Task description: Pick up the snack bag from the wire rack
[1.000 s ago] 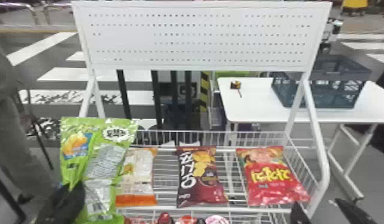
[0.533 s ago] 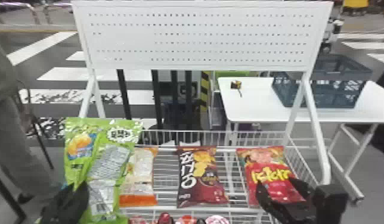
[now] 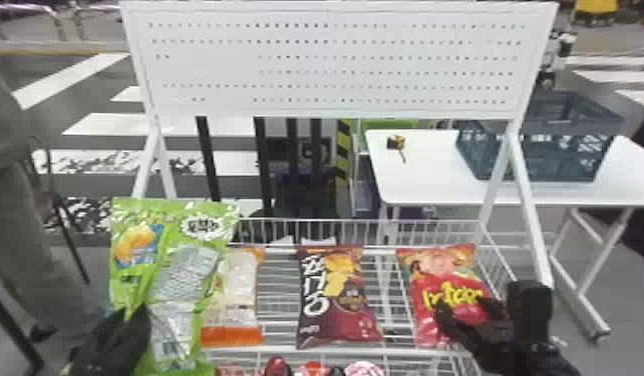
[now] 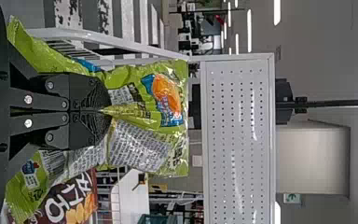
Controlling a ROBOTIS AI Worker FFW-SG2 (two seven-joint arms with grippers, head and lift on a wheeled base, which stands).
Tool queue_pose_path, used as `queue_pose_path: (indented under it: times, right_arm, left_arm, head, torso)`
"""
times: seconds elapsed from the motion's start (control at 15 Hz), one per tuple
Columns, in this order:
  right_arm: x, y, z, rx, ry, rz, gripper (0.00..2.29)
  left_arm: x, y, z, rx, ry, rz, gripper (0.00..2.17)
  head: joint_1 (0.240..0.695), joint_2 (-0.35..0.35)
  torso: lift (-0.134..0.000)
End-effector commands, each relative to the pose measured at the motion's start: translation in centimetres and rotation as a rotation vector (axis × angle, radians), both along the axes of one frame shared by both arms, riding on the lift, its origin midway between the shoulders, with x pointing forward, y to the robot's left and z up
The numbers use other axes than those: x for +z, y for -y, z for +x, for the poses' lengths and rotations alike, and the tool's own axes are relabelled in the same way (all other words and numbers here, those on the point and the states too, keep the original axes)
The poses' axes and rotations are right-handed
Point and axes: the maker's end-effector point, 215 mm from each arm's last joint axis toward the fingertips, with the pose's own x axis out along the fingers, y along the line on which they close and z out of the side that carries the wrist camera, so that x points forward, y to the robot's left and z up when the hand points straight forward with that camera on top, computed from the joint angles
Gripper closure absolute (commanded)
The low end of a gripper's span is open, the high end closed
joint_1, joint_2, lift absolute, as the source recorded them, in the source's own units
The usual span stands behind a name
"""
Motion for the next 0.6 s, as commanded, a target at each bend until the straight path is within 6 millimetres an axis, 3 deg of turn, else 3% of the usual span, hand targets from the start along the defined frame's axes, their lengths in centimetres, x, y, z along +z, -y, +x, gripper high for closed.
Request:
queue_pose_path:
  times: [0.0, 0.07, 0.53]
  right_arm:
    - [-0.5, -0.2, -0.4, 0.002, -0.028, 0.013, 1.74]
    - [-0.4, -0.4, -0.5, 0.005, -0.029, 0.014, 2.24]
    - [3.2, -1.2, -2.0, -0.001, 0.048, 0.019, 2.25]
  left_arm:
    - [0.0, 0.0, 0.0, -0.001, -0.001, 0.0, 1.75]
    - [-0.1, 0.1, 0.0, -0.002, -0.004, -0.001, 1.75]
    - [0.0, 0.2, -0.2, -0.004, -0.007, 0.001, 1.75]
  head:
    - [0.499, 0.0]
    - [0.499, 0.0]
    - [0.499, 0.0]
  torso:
    - [0.0]
    - [0.0]
    - [0.0]
